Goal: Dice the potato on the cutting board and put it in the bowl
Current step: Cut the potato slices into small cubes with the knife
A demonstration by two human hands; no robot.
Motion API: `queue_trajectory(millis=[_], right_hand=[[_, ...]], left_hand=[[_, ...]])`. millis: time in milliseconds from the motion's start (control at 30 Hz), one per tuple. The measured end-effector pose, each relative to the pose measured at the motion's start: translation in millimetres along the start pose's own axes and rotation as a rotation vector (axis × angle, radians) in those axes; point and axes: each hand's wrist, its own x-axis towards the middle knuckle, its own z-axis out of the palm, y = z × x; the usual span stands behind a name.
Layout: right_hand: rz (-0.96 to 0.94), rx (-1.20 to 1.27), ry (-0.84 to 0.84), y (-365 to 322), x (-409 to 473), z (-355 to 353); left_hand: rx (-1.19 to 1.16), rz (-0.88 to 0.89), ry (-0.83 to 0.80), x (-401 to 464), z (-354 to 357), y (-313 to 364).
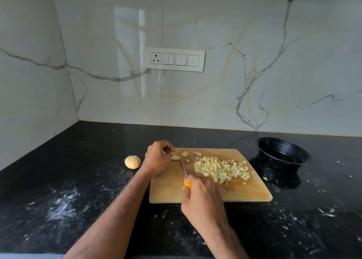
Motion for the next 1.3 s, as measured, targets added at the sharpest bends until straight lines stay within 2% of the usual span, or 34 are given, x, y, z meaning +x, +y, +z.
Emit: queue_trajectory(millis=[133, 267, 500, 633, 867, 1133, 1300], right_hand=[[0.091, -0.035, 0.074, 13, 1, -7], [0.034, 0.004, 0.078, 16, 9, -7], [0.131, -0.039, 0.135, 30, 15, -5], [0.143, -0.013, 0.156, 31, 11, -2], [0.138, -0.027, 0.133, 25, 13, -2], [0.18, -0.019, 0.139, 34, 14, -5], [0.169, -0.027, 0.147, 35, 15, -4]], left_hand=[[0.073, 0.004, -0.037, 2, 6, -4], [0.308, 0.038, -0.062, 7, 18, -3], [0.563, 0.212, -0.227, 16, 30, -6], [0.576, 0.229, -0.263, 20, 36, -1], [0.383, 0.176, -0.111, 25, 42, 13], [0.514, 0.096, -0.327, 56, 66, 31], [0.497, 0.084, -0.351, 59, 73, 36]])
